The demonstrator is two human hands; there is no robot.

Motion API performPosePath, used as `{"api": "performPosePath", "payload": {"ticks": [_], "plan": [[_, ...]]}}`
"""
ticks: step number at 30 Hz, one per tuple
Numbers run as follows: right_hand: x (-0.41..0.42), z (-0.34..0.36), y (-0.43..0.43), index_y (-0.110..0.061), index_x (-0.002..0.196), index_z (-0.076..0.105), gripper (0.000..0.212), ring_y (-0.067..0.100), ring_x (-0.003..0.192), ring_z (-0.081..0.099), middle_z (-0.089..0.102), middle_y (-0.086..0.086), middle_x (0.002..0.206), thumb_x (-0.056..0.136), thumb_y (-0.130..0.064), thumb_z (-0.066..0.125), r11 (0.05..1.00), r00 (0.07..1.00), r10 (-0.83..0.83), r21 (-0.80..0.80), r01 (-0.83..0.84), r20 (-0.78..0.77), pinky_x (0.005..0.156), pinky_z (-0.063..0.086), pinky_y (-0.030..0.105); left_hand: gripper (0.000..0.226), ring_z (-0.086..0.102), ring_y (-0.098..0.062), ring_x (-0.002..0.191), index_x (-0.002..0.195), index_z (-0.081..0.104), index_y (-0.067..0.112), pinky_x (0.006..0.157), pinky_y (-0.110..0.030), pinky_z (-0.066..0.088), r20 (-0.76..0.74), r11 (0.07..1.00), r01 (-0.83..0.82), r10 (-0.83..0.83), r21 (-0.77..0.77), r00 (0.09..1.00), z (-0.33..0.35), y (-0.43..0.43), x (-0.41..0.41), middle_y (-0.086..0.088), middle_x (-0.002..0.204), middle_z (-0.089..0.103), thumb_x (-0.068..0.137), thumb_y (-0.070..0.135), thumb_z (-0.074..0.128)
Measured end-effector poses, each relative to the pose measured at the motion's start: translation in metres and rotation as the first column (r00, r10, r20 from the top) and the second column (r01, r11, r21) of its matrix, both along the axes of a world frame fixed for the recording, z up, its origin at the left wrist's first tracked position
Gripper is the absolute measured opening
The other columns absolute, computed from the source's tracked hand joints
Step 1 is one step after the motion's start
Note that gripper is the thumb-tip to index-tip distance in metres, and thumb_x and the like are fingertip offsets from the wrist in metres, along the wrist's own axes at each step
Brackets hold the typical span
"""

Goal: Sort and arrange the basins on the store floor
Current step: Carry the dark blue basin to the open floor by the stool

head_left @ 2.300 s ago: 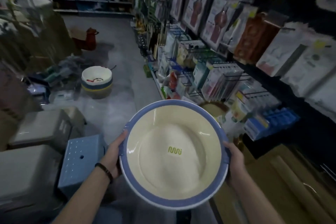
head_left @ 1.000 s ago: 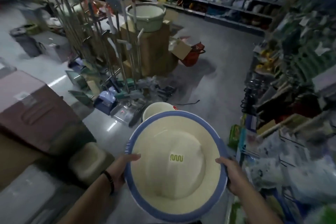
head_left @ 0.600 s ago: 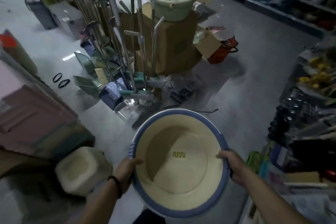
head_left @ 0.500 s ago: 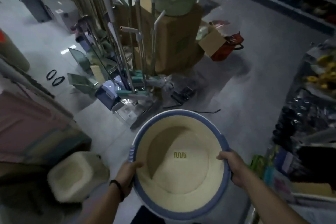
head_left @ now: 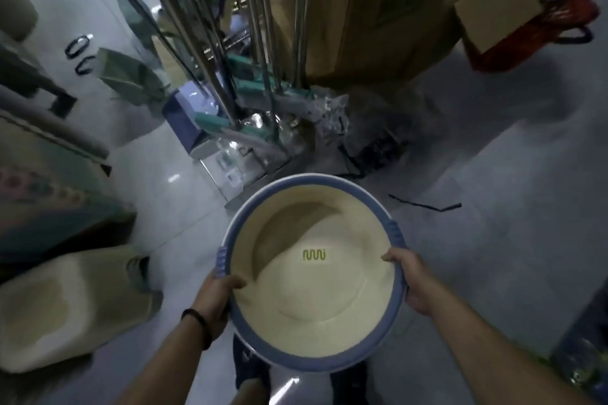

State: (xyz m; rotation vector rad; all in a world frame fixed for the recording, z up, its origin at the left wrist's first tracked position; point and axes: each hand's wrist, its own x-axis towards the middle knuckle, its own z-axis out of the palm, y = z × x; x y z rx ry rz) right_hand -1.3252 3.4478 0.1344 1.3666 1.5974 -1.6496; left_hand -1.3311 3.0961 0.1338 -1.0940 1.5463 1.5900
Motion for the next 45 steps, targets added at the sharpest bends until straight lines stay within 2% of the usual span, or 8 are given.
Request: {"api": "performPosePath", "payload": {"ticks": [4,11,15,18,24,35,38,45], "plan": [[-0.002,-0.067,0.008,-0.006,0.107,0.076,0.018,0.038,0.096,0.07,0.08,0.013,0.095,0.093,-0.006,0.065,0.993,0.991,0.108,-0.051,-0.104,0.079,0.094,0.056,0.05,0.035,0.069,-0.039,0.102,0.124,0.063,0.022,0.086,-0.048,0.058,-0.019,0.998,-0.018,0.017,-0.063,1.0,-0.065,0.003,0.008,-0.015,0.107,0.076,0.095,0.002,0.06],[0.006,-0.057,0.007,-0.013,0.12,0.069,0.03,0.023,0.093,0.069,0.075,0.005,0.109,0.091,-0.015,0.072,0.908,0.924,0.377,0.167,-0.384,0.071,0.08,0.056,0.036,0.042,0.066,-0.031,0.102,0.132,0.06,0.021,0.094,-0.052,0.057,0.046,0.956,0.112,-0.103,-0.271,0.994,-0.059,0.001,0.011,-0.01,0.118,0.069,0.091,0.024,0.066],[-0.003,0.025,-0.016,-0.012,0.134,0.056,0.048,0.028,0.103,0.067,0.068,0.01,0.124,0.088,-0.024,0.065,0.636,0.735,0.663,0.413,-0.652,0.139,0.085,0.057,0.037,0.067,0.058,-0.033,0.125,0.152,0.04,0.015,0.098,-0.042,0.051,0.077,0.851,0.324,-0.322,-0.413,0.943,0.023,0.004,0.011,-0.014,0.147,0.053,0.095,0.037,0.065],[-0.008,0.11,-0.058,-0.013,0.153,0.045,0.066,0.032,0.126,0.058,0.054,0.012,0.145,0.093,-0.034,0.064,0.436,0.547,0.826,0.462,-0.772,0.135,0.098,0.054,0.039,0.06,0.051,-0.028,0.134,0.151,0.043,0.017,0.107,-0.038,0.044,0.066,0.731,0.468,-0.505,-0.497,0.86,0.106,-0.002,0.029,-0.009,0.153,0.048,0.099,0.041,0.058],[0.032,0.279,-0.176,-0.017,0.135,0.061,0.041,0.029,0.114,0.064,0.068,0.008,0.129,0.103,-0.041,0.052,0.147,0.159,0.987,0.443,-0.884,-0.011,0.093,0.052,0.038,0.044,0.057,-0.021,0.123,0.136,0.055,0.026,0.101,-0.034,0.049,0.014,0.623,0.447,-0.573,-0.642,0.82,0.279,-0.021,0.121,-0.001,0.141,0.056,0.096,0.045,0.054],[0.239,0.464,-0.469,-0.016,0.13,0.065,0.038,0.031,0.106,0.066,0.072,0.011,0.113,0.103,-0.04,0.053,-0.425,-0.607,0.794,0.693,-0.582,-0.023,0.084,0.05,0.034,0.021,0.066,-0.023,0.092,0.089,0.063,0.028,0.08,-0.034,0.055,-0.088,0.641,0.127,-0.293,-0.757,0.952,0.439,-0.239,0.402,-0.001,0.103,0.071,0.095,0.045,0.053],[0.321,0.484,-0.565,-0.021,0.114,0.065,0.031,0.023,0.091,0.064,0.067,0.001,0.099,0.103,-0.047,0.054,-0.498,-0.73,0.683,0.737,-0.456,0.01,0.076,0.052,0.034,0.02,0.064,-0.022,0.087,0.087,0.061,0.029,0.076,-0.033,0.055,-0.083,0.604,0.037,-0.17,-0.796,0.982,0.457,-0.311,0.508,0.001,0.098,0.069,0.095,0.044,0.051],[0.512,0.512,-0.74,-0.023,0.12,0.062,0.033,0.023,0.107,0.065,0.068,0.003,0.122,0.099,-0.049,0.056,-0.624,-0.905,0.415,0.753,-0.208,0.094,0.091,0.055,0.037,0.022,0.065,-0.016,0.091,0.101,0.067,0.026,0.085,-0.036,0.058,-0.098,0.556,-0.175,0.166,-0.812,0.981,0.485,-0.444,0.734,0.004,0.101,0.07,0.095,0.04,0.051]]}}
